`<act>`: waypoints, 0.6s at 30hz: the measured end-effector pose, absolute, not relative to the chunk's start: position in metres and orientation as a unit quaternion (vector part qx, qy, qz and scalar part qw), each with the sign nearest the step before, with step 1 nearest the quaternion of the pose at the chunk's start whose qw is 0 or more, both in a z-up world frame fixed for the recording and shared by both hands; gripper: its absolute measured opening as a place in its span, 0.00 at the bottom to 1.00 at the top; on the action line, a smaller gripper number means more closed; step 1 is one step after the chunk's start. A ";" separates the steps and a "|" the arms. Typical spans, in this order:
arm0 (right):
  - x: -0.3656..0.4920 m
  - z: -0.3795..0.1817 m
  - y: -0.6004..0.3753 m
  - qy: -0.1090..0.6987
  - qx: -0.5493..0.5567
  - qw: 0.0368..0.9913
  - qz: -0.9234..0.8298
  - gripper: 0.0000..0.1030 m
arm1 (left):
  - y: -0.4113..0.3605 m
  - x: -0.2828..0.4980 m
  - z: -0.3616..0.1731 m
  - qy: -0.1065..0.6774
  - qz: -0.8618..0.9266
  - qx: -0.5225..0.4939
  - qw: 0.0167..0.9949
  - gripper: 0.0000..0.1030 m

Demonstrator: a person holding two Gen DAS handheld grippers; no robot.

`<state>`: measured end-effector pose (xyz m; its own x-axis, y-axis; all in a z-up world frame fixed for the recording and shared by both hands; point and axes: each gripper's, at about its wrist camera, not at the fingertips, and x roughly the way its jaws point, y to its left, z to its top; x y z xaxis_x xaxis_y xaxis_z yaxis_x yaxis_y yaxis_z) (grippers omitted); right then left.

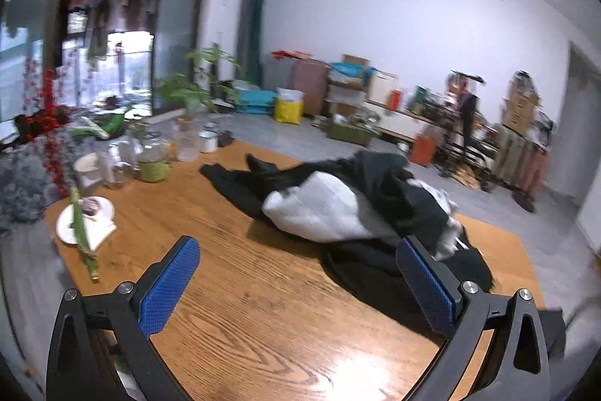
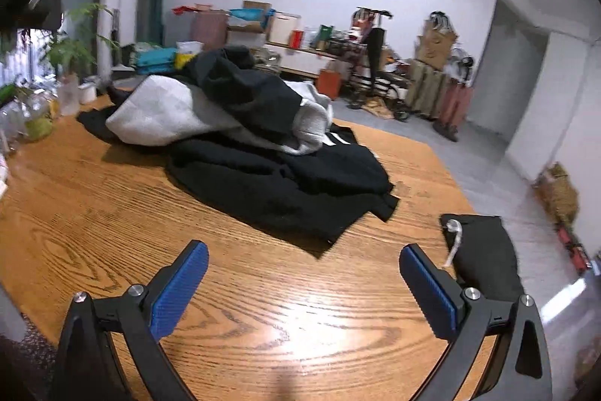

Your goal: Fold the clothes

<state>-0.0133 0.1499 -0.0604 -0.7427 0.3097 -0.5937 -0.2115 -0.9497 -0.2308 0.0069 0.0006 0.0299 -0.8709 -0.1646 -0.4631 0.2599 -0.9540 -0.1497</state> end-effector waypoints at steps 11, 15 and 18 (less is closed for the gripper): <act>-0.002 -0.067 0.115 -0.135 -0.313 0.171 0.925 1.00 | 0.006 -0.009 0.019 0.098 -0.944 0.249 0.194 1.00; -0.003 -0.069 0.110 -0.149 -0.310 0.178 0.922 1.00 | 0.002 -0.011 0.014 0.100 -0.938 0.259 0.208 1.00; -0.003 -0.069 0.109 -0.148 -0.311 0.168 0.924 1.00 | -0.002 -0.009 0.013 0.109 -0.939 0.261 0.196 1.00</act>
